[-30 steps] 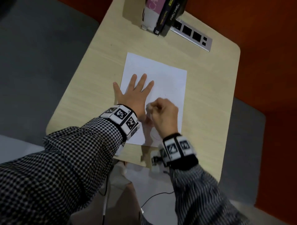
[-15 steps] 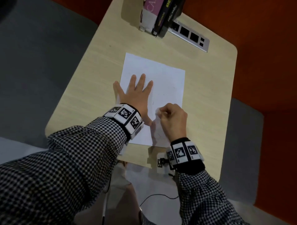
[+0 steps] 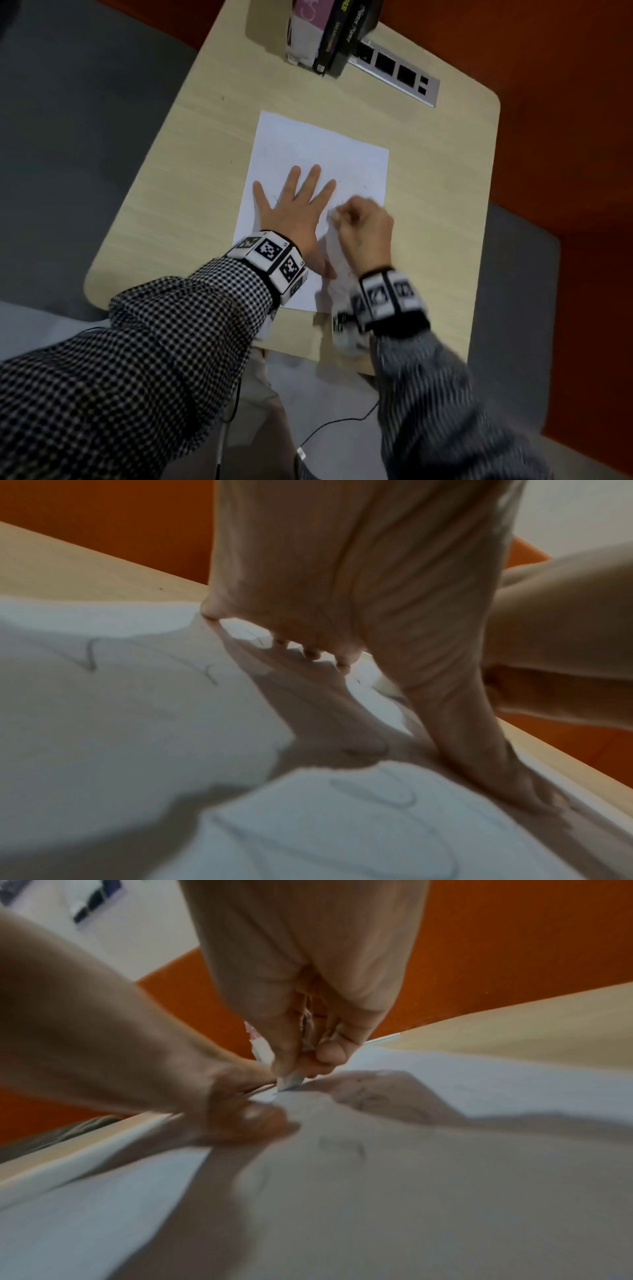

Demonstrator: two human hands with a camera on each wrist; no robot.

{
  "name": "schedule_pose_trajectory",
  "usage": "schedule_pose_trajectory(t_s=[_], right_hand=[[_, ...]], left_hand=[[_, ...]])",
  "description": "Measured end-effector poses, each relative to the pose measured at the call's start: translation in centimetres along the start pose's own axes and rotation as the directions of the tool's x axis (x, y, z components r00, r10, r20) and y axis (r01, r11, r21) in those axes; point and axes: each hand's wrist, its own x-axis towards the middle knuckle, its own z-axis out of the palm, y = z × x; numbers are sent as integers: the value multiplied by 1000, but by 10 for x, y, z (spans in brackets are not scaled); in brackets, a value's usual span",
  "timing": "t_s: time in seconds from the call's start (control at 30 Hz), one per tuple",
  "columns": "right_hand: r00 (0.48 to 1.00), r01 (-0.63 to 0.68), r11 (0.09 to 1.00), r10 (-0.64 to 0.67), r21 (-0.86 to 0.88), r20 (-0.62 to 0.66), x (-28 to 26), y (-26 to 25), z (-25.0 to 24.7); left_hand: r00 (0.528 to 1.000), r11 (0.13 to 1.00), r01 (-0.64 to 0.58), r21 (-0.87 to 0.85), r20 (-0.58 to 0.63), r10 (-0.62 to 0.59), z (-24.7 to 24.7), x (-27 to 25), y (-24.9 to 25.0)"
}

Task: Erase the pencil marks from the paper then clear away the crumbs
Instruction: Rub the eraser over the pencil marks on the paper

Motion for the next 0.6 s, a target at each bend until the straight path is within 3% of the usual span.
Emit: schedule_pose_trajectory(t_s=[0.1, 0.3, 0.43, 0.5, 0.6], right_hand=[[997, -28, 999, 26, 32, 68, -43, 3, -5], [997, -4, 1000, 4, -4, 75, 32, -10, 0], [1000, 7, 1000, -7, 19, 4, -30, 6, -3], [999, -32, 997, 29, 64, 40, -62, 13, -8], [998, -33, 998, 30, 54, 48, -30, 10, -7]], left_hand=[[1000, 1000, 6, 5, -4, -6, 2, 0, 0], [1000, 1000, 1, 6, 11, -1, -1, -1, 0], [1000, 1000, 7, -6, 2, -7, -1, 1, 0], [1000, 1000, 7, 3, -5, -7, 1, 0, -1], [1000, 1000, 0, 5, -7, 0, 2, 0, 0]])
